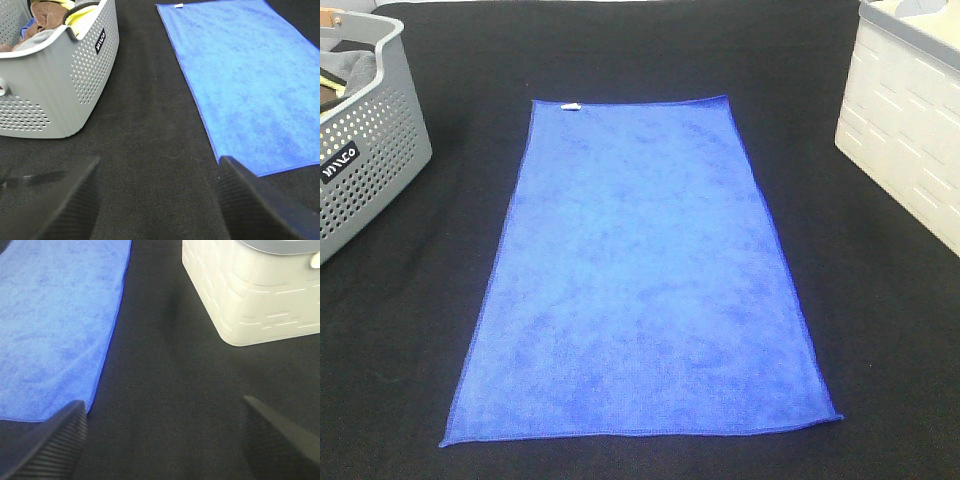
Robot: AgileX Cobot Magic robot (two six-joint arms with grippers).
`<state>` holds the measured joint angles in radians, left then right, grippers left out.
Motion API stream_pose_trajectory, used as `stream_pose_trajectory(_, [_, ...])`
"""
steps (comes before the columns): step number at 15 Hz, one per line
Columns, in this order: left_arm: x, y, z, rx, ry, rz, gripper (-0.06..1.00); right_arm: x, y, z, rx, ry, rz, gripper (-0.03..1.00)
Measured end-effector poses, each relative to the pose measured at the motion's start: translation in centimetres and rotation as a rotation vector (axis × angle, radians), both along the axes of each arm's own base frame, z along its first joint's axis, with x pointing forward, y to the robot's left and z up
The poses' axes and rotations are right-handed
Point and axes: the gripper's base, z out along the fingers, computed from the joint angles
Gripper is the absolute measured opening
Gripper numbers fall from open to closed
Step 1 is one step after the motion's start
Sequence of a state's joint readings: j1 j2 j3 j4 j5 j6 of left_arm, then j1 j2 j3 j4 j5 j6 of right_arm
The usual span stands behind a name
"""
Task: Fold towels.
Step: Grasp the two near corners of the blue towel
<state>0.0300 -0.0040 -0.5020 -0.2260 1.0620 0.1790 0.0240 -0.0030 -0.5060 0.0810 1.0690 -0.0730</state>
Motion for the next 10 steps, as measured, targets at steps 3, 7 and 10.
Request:
stream_pose_trajectory(3, [0.0, 0.0, 0.0, 0.0, 0.0, 0.0, 0.63, 0.0, 0.0, 0.0, 0.0, 0.0, 0.0, 0.78])
stream_pose_trajectory(7, [0.0, 0.0, 0.0, 0.0, 0.0, 0.0, 0.63, 0.0, 0.0, 0.0, 0.0, 0.0, 0.0, 0.78])
stream_pose_trajectory(10, [0.08, -0.24, 0.67, -0.038, -0.057, -0.011, 0.63, 0.0, -0.01, 0.0, -0.001, 0.0, -0.001, 0.78])
